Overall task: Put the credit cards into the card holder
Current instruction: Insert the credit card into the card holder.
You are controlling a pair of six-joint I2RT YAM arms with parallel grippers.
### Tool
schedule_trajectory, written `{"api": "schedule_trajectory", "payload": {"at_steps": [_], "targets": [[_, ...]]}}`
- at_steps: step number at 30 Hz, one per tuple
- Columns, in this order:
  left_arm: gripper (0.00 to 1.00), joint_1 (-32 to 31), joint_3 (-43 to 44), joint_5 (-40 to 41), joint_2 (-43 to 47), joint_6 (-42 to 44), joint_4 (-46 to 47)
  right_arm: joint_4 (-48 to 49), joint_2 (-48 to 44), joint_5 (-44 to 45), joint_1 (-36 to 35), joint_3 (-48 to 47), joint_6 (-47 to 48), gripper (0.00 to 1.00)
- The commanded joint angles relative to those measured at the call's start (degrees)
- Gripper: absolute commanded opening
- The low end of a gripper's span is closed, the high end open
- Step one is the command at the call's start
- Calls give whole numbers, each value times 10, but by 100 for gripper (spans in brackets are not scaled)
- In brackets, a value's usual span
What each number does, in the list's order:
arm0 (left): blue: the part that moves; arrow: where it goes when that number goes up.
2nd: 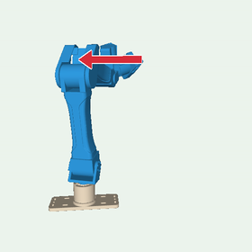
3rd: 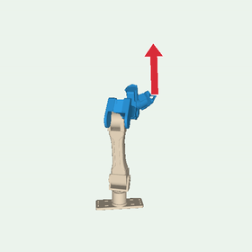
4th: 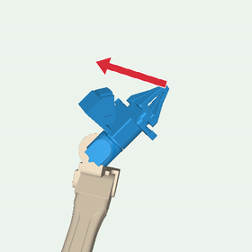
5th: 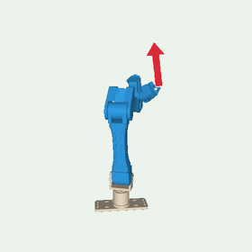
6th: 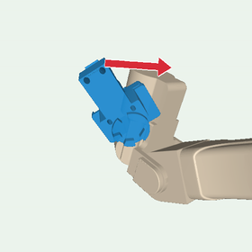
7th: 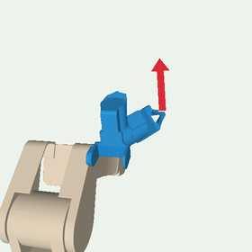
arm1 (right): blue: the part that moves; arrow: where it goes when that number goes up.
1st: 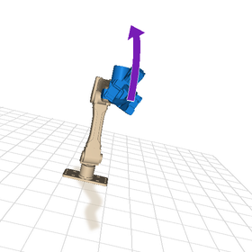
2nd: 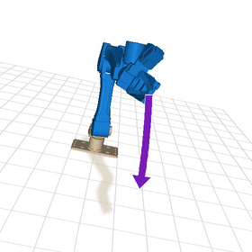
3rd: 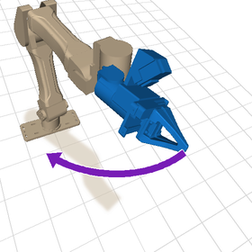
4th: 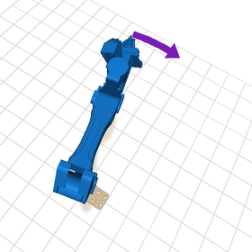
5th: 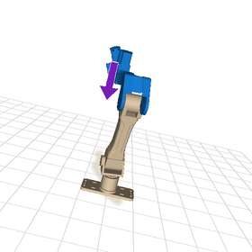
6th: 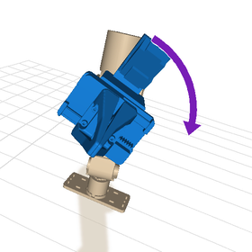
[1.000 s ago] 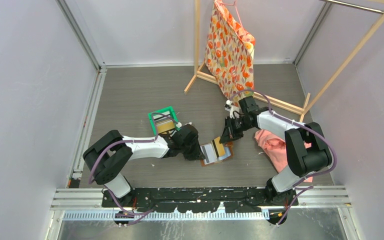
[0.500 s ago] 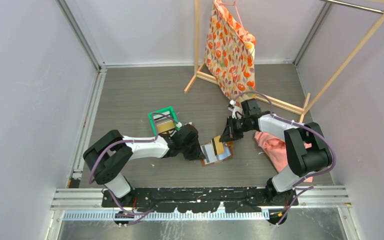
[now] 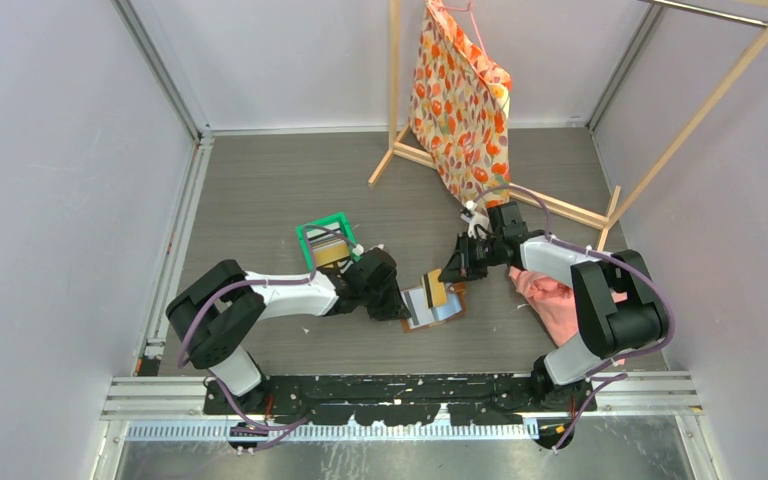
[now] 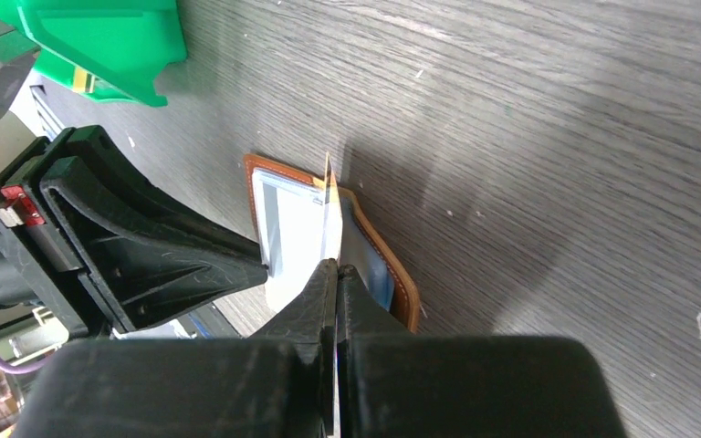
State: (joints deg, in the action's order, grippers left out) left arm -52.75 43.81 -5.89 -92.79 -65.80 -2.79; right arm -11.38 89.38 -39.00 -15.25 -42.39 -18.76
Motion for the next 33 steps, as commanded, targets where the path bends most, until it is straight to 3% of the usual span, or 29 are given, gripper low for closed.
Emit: {"api": "schedule_trajectory", "payload": {"at_steps": [1, 5, 17, 33], "targets": [[17, 4, -2, -1, -5, -2, 19, 22, -17, -34, 2, 6, -3, 1], [17, 4, -3, -1, -4, -2, 20, 10, -19, -66, 2, 8, 1, 1], [17, 4, -1, -1, -5, -3, 18, -67, -26, -34, 1, 5, 22, 1], [17, 4, 0, -2, -6, -2, 18, -80, 13, -23, -12, -3, 16, 1]]}}
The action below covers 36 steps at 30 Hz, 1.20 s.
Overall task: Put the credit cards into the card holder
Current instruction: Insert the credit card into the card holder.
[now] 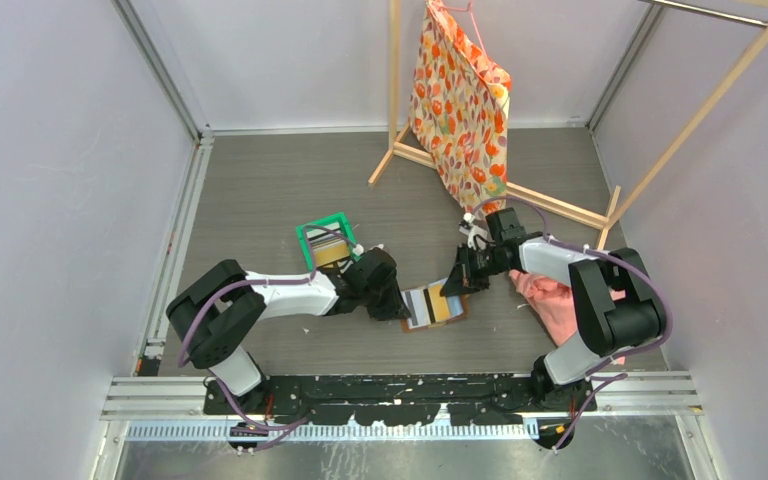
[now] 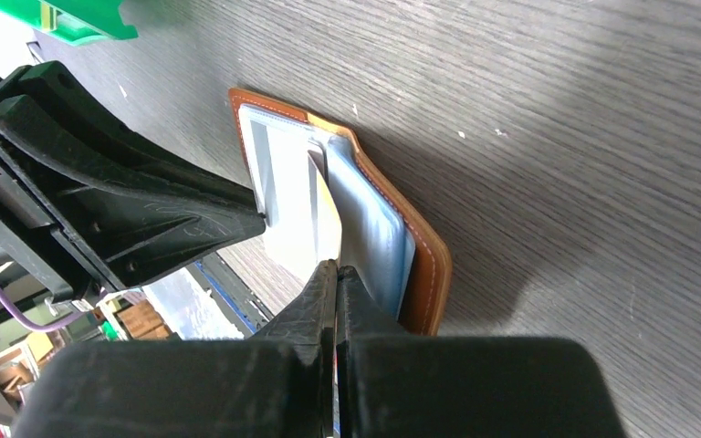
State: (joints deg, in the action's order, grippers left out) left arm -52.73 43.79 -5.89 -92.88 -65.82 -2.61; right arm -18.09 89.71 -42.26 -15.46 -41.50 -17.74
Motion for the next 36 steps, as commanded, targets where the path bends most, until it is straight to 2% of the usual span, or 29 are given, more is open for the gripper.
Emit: {"api": "schedule_trajectory", "payload": {"at_steps": [1, 12, 27, 36], "targets": [[17, 4, 0, -1, -5, -1, 17, -12, 12, 9, -11, -13, 6, 1], [17, 4, 0, -5, -6, -1, 19, 9, 26, 11, -21, -17, -17, 1], [17, 5, -9, -10, -2, -12, 23, 80, 1, 49, -17, 25, -85, 1], [17, 5, -10, -10, -2, -13, 23, 98, -16, 61, -5, 42, -91, 1]]}}
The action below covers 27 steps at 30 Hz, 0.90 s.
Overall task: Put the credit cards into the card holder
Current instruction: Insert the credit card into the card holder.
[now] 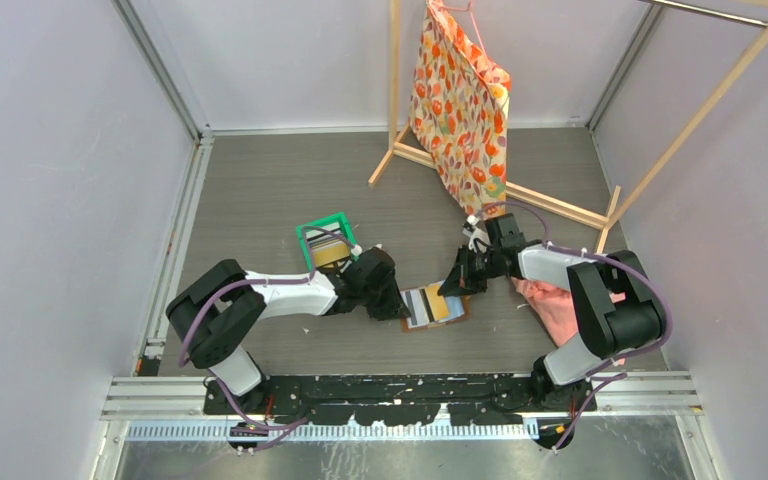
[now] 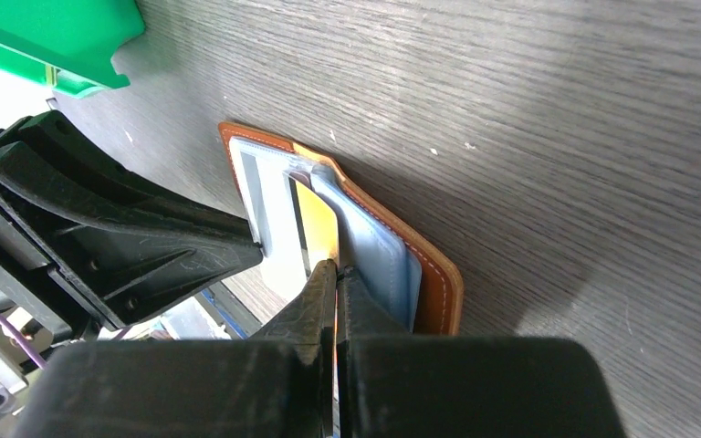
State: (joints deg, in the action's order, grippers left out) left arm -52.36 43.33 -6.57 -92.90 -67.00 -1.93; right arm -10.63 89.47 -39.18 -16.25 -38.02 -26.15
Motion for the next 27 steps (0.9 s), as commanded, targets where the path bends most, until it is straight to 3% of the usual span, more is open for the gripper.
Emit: {"api": "schedule_trajectory", "payload": {"at_steps": [1, 27], "targets": [[17, 1, -6, -3, -1, -2, 17, 25, -14, 31, 3, 9, -7, 1], [21, 2, -12, -8, -3, -12, 41, 112, -22, 5, -32, 52, -39, 1]]}}
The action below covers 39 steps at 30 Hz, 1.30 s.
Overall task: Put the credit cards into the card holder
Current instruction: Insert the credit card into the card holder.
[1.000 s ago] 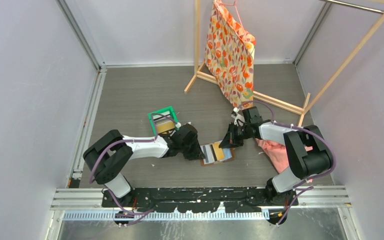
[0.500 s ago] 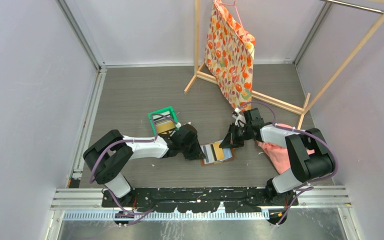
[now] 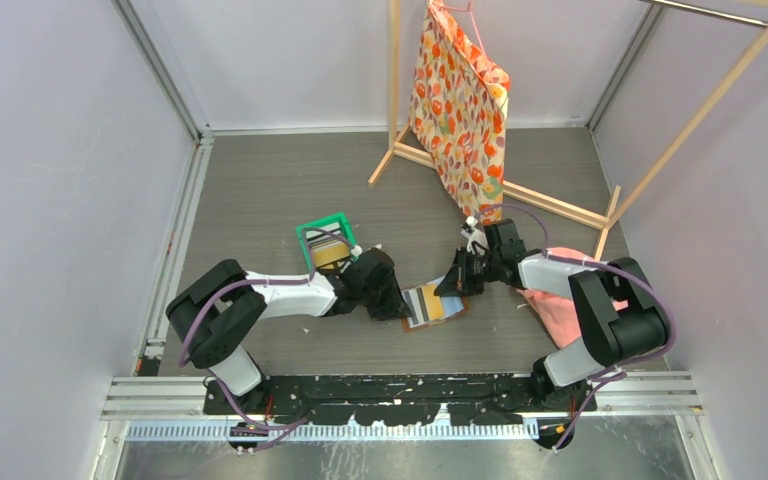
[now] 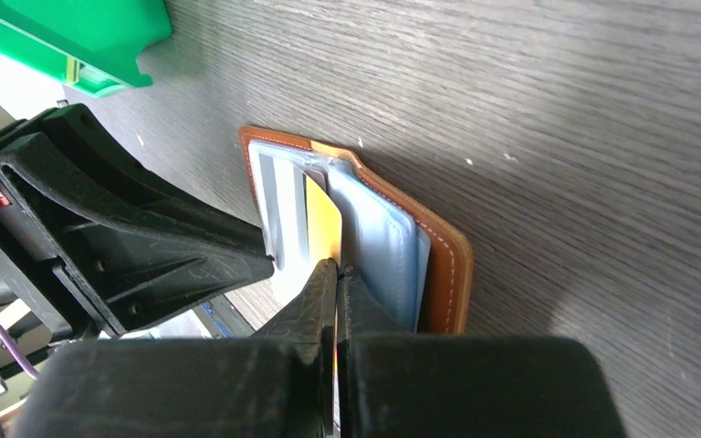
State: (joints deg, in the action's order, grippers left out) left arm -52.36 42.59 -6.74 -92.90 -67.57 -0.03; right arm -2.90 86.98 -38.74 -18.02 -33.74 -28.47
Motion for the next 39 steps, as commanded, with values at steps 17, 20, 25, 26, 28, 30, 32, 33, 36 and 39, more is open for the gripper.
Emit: {"api": "schedule_trajectory", "payload": {"at_steps": [17, 20, 25, 26, 28, 30, 32, 33, 36, 39], "targets": [[31, 10, -18, -25, -5, -14, 48, -51, 86, -40, -51, -87, 71, 2], [31, 12, -19, -27, -4, -14, 50, -53, 107, -53, -63, -94, 70, 5], [32, 14, -24, -29, -1, -13, 56, -66, 105, -75, -83, -112, 81, 14], [32, 14, -24, -28, 0, -13, 56, -72, 101, -73, -83, -115, 90, 17], [32, 14, -24, -26, 4, -10, 52, -94, 88, -70, -82, -125, 107, 23], [32, 15, -23, -22, 11, -4, 43, -104, 72, -66, -81, -130, 125, 25], [32, 14, -23, -18, 22, 4, 35, -116, 58, -60, -80, -133, 138, 28], [32, 14, -24, -16, 29, 9, 32, -124, 52, -58, -80, -136, 148, 30], [32, 15, -27, -13, 51, 25, 28, -150, 34, -52, -77, -147, 179, 38], [32, 15, -32, -15, 69, 45, 26, -164, 25, -61, -74, -151, 197, 47]]}}
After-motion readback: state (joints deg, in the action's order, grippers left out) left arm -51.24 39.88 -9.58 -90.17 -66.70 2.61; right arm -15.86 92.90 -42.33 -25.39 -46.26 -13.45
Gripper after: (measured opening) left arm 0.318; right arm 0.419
